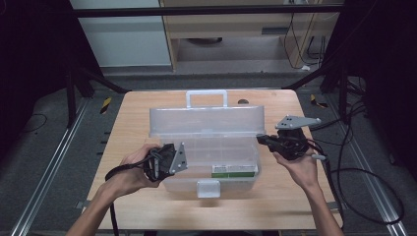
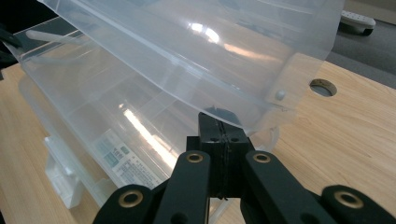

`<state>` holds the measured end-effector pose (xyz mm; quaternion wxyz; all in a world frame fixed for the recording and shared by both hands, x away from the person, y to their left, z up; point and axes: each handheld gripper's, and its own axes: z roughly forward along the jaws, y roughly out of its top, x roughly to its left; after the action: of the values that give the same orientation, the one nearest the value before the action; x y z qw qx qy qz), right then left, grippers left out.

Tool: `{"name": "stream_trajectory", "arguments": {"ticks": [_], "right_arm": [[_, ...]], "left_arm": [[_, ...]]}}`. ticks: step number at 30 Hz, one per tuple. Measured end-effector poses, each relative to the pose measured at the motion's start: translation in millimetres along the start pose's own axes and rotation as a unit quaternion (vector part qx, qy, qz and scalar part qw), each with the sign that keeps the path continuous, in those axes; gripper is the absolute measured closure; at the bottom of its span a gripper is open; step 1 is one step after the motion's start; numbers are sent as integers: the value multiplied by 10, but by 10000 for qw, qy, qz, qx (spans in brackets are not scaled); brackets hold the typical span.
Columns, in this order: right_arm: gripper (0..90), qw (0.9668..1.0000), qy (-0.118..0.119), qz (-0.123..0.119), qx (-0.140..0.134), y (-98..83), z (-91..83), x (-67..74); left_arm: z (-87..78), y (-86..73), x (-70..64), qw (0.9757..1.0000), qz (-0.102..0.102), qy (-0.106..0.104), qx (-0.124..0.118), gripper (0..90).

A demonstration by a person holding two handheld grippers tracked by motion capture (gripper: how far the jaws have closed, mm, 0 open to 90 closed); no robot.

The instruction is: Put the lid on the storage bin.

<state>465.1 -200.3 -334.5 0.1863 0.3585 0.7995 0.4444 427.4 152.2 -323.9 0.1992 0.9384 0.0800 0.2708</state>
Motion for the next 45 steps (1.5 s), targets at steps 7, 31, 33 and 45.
{"name": "stream_trajectory", "arguments": {"ticks": [7, 31, 33, 45], "right_arm": [[900, 10000, 26, -2, 21, -22, 0, 5], [900, 9998, -5, -22, 204, -196, 29, 31], [900, 9997, -2, 0, 235, -226, 28, 24], [900, 9995, -5, 48, 301, -391, 45, -2]], "left_arm": [[-101, -286, 105, 9924, -1179, 161, -326, 851], [13, -822, 195, 9467, -2989, 572, -1053, 889], [23, -841, 174, 9437, -3087, 540, -1061, 889], [84, -939, 101, 9410, -3194, 460, -1023, 891]]}}
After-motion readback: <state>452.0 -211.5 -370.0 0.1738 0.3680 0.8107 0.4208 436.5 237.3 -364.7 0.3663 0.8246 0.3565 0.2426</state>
